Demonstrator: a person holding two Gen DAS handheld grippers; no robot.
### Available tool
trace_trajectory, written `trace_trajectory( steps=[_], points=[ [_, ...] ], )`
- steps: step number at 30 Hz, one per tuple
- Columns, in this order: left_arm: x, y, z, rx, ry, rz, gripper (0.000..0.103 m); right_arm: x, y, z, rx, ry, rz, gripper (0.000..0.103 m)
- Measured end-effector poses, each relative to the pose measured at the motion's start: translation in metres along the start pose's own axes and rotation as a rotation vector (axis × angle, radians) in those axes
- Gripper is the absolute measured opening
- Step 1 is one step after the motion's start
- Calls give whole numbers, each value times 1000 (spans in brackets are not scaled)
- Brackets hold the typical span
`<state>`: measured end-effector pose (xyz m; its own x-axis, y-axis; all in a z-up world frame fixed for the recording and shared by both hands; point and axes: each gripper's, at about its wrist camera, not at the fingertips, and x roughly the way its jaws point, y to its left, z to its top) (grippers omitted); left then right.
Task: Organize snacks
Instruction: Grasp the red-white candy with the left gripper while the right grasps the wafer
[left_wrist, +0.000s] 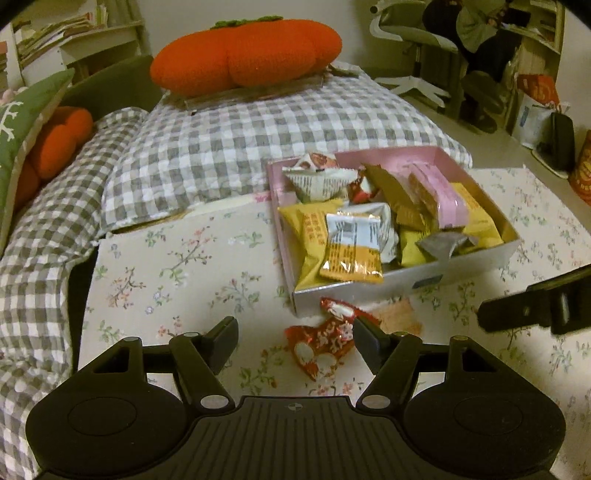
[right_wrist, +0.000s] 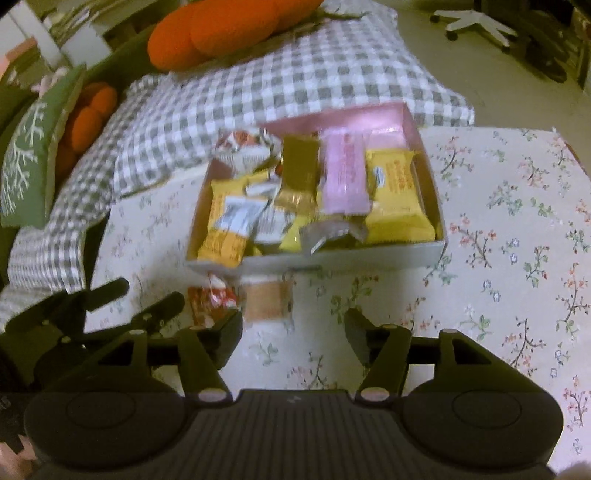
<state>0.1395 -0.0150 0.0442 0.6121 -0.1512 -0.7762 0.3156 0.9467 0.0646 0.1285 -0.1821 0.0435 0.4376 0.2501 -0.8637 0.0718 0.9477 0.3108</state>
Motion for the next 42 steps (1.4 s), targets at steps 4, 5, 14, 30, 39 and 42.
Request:
trace_trajectory(
  steps=[4,5,14,30,39,42],
  points=[
    [5,-5,-2,19,11,7,69,5,2,-3,-22,28,-9,72],
    [6,-5,-2,22,13,5,69,7,2,-4,-23,31,-12,73],
    [21,-8,-6,45,49,-11,69,16,0,-5,-19,54,-40,79],
    [55,-10,-10,68,64,-61,68,23,1,-3,-25,62,-61,81],
    [59,-12,-13,66,79,-88,41,29,5,-4,-43,66,-74,81],
    [57,-8,-13,46,90,-93,41,29,7,-3,-62,61,-79,81]
  ],
)
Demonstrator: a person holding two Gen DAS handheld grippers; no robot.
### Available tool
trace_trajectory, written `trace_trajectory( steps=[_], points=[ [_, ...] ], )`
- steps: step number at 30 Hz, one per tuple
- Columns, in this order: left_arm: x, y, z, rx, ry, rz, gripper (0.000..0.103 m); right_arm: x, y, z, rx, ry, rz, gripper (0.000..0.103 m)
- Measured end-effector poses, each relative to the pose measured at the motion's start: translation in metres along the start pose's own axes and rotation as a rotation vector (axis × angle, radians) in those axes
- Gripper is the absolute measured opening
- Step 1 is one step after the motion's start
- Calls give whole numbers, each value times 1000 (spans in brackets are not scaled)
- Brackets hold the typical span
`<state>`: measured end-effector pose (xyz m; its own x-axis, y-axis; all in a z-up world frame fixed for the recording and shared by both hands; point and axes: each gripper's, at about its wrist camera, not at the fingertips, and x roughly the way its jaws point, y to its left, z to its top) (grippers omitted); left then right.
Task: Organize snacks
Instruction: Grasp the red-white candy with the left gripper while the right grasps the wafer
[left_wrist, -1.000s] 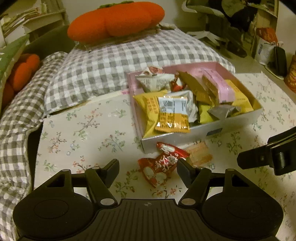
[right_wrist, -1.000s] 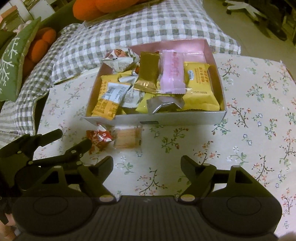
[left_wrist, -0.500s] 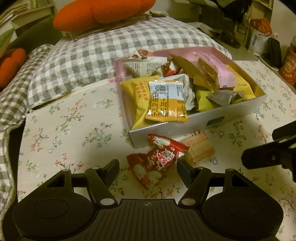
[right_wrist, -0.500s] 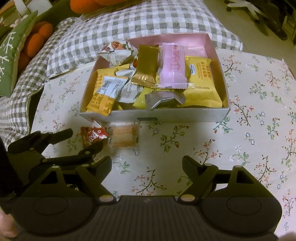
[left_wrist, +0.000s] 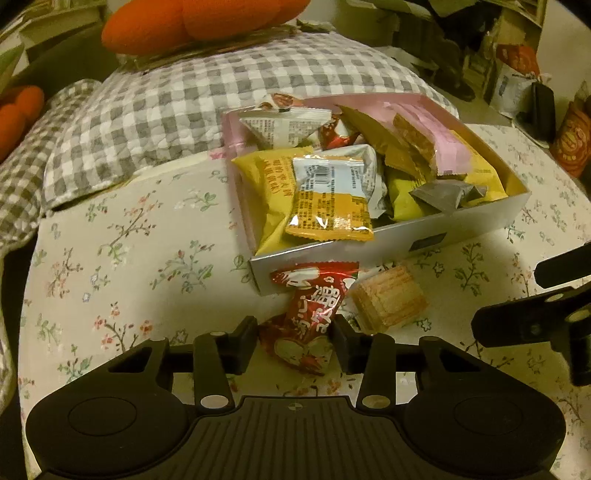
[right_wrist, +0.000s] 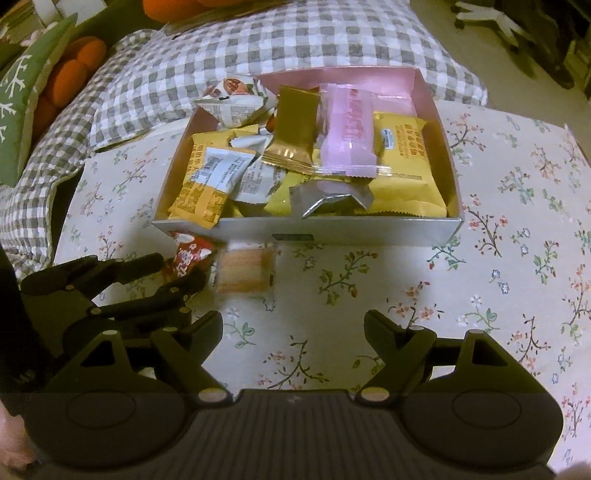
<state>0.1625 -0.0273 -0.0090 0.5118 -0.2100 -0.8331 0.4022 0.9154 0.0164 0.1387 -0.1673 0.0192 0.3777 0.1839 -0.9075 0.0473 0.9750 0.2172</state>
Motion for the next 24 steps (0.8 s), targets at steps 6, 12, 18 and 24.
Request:
trace_trajectory(
  steps=[6,12,18,24],
  points=[
    [-4,5,-4,-22,16,-7,40,3,2,0,-19,-4,-23,81],
    [-11,21,-7,-83,19,-11,40,8,12,-1,-48,-31,-53,81],
    [-19,40,-7,-155,18,1,40,15,26,-2,-69,-65,-61,86],
    [-20,54,-10,-201,25,35,40,26,39,-2,-73,-85,-61,88]
  ],
)
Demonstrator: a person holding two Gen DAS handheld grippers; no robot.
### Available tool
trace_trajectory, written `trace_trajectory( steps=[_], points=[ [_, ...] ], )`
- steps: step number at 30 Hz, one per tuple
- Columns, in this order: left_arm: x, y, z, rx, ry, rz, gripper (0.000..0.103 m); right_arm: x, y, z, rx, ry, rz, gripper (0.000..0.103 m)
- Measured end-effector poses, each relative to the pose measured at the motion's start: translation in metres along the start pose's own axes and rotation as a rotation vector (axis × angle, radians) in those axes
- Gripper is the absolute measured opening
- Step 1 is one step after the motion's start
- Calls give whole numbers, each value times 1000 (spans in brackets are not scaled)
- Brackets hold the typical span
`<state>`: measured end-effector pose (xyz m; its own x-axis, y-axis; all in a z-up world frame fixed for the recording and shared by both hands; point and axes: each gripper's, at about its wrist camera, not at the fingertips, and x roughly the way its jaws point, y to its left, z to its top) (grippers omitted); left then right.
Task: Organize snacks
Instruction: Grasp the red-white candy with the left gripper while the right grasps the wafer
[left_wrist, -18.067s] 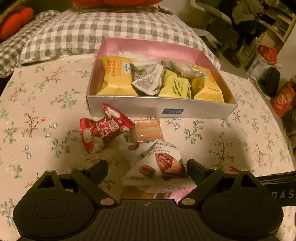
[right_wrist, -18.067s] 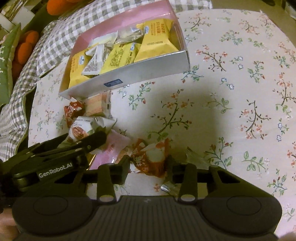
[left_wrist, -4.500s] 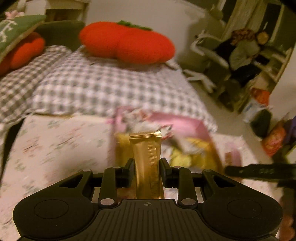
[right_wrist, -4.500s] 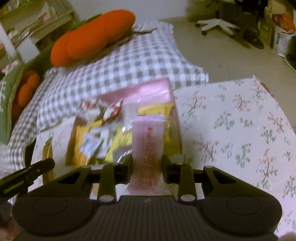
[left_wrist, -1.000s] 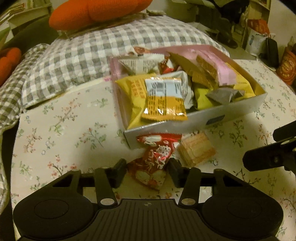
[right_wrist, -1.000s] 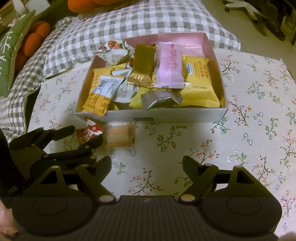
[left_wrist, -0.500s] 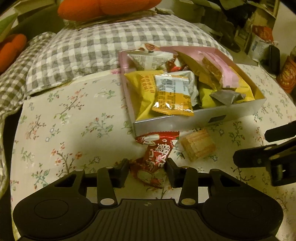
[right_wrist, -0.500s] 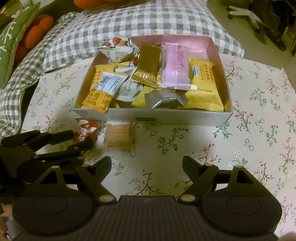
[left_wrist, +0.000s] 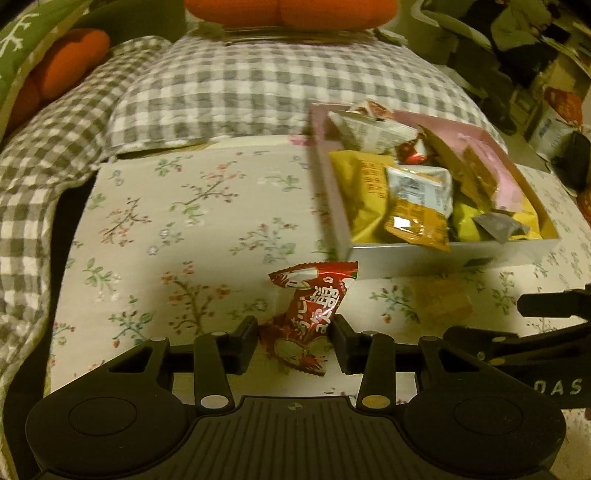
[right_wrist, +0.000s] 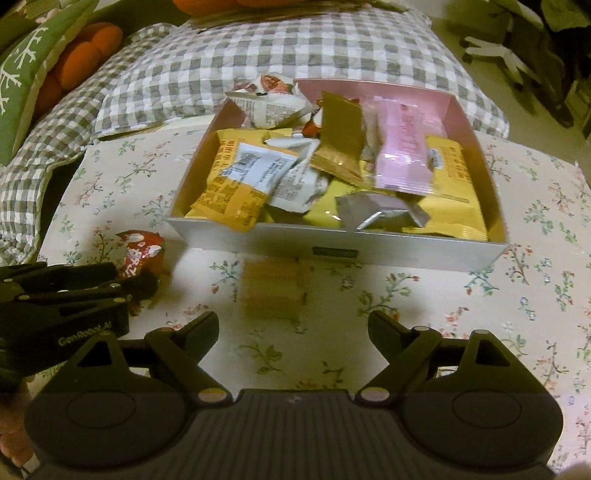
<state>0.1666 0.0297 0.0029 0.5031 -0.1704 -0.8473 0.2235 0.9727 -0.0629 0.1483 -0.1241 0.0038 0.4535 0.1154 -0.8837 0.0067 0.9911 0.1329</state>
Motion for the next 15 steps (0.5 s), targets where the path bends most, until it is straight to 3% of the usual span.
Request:
trace_trajectory(
  steps=[6,9,11,15],
  points=[
    [-1,10,0,-21,-4,7,40,14,11,2,-4,4,-11,89],
    [0,12,0,-25,-1,9,40,20,15,2,-6,6,-14,79],
    [1,14,0,-28,1,13,40,24,18,2,-17,18,-12,63],
    [1,16,0,-32,1,15,41,28,24,2,-45,13,-41,57]
  ],
)
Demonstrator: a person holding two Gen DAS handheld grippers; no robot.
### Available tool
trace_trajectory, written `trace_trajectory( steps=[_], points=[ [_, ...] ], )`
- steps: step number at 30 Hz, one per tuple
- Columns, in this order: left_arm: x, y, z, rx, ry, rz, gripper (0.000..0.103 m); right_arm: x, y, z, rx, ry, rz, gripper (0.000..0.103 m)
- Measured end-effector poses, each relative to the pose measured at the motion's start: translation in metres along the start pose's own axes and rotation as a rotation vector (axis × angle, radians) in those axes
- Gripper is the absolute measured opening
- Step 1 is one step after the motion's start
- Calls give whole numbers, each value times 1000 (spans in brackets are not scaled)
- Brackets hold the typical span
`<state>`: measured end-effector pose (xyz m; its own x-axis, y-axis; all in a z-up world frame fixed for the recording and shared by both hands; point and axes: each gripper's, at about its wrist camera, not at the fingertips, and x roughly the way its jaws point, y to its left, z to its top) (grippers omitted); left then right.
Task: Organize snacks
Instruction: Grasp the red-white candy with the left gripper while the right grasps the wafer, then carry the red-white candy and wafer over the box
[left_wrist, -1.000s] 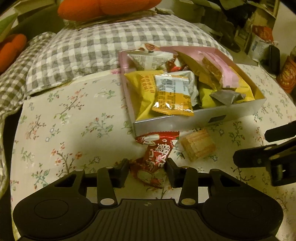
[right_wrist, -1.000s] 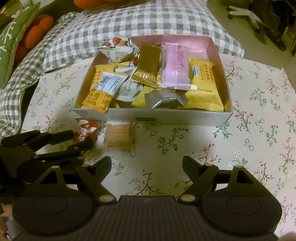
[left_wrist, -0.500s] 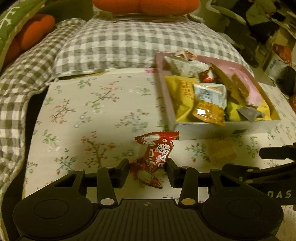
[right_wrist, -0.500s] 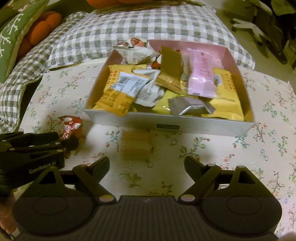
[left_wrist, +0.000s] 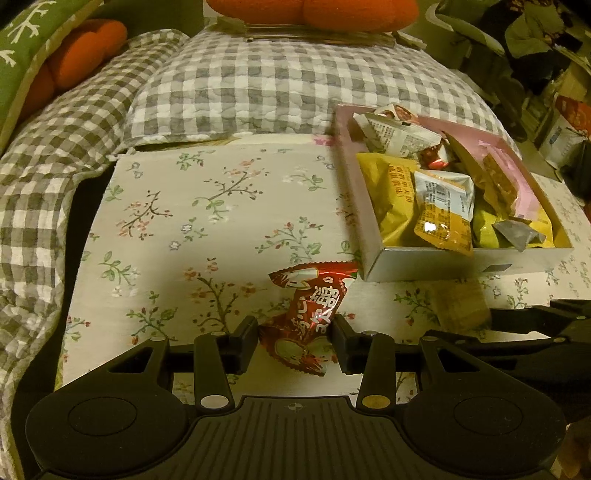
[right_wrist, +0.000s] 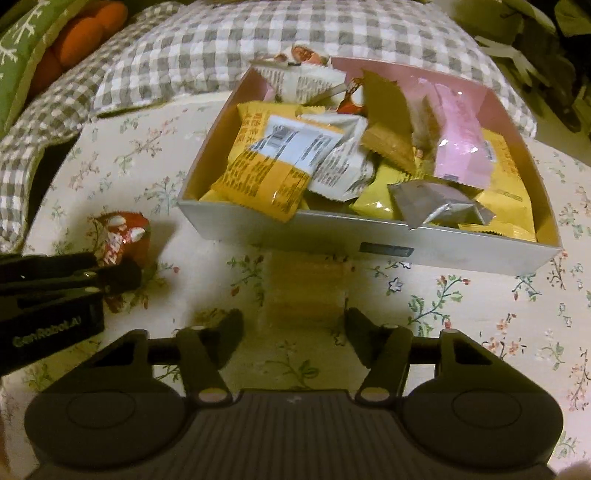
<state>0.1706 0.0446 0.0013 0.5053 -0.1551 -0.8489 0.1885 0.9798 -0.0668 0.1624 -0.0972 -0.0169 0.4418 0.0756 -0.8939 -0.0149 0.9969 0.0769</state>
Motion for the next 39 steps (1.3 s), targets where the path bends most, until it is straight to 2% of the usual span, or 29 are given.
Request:
trace_trajectory(
  steps=[11,39],
  points=[
    [1,-2,-1,7,5,6,41,-1,4,2,-16,-20,-19,38],
    [-8,-5,3,1,-19,-8,41,-20,8,0,-34,-38,28,35]
  ],
)
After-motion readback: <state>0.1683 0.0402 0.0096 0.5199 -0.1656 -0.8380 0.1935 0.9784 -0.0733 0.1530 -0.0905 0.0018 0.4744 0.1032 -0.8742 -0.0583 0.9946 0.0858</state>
